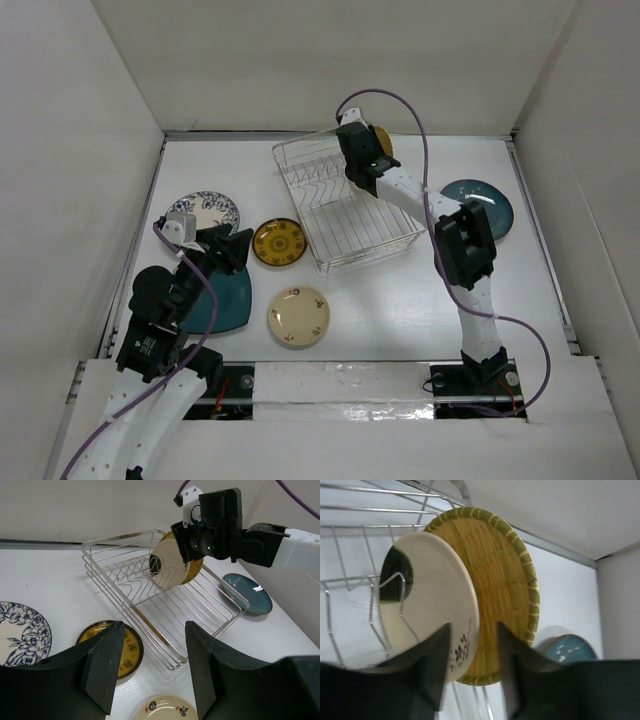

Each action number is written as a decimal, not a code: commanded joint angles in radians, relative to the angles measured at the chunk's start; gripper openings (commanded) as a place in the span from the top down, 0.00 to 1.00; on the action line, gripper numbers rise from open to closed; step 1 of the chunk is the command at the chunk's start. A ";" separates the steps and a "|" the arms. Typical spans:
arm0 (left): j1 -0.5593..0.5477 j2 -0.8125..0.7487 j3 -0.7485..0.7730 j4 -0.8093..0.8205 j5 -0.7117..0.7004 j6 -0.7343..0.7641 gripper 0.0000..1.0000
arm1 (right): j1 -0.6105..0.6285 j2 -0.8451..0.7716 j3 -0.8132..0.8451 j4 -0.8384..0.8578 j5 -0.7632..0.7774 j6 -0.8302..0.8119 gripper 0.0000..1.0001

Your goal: Load the plates into the dish rack

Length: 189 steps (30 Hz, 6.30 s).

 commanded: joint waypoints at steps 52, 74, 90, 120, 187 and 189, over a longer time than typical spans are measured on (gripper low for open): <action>-0.014 -0.089 0.019 0.005 0.046 -0.006 0.72 | 0.420 -0.669 -1.209 0.320 -0.761 1.119 1.00; -0.014 -0.091 0.018 0.011 0.039 -0.008 0.72 | 0.138 -0.584 -0.255 -0.190 -0.025 0.418 1.00; -0.034 -0.059 0.022 0.002 0.010 -0.005 0.72 | 0.093 -0.034 0.366 -0.187 0.288 0.088 1.00; -0.034 -0.028 0.021 0.009 0.013 -0.002 0.72 | 0.093 0.090 0.277 -0.202 0.128 0.194 0.73; -0.043 -0.063 0.019 0.017 0.015 -0.005 0.71 | -0.622 -1.120 -1.047 0.591 -0.470 0.978 1.00; -0.043 -0.063 0.019 0.017 0.015 -0.006 0.71 | -0.536 -1.114 -0.937 0.556 -0.416 0.851 1.00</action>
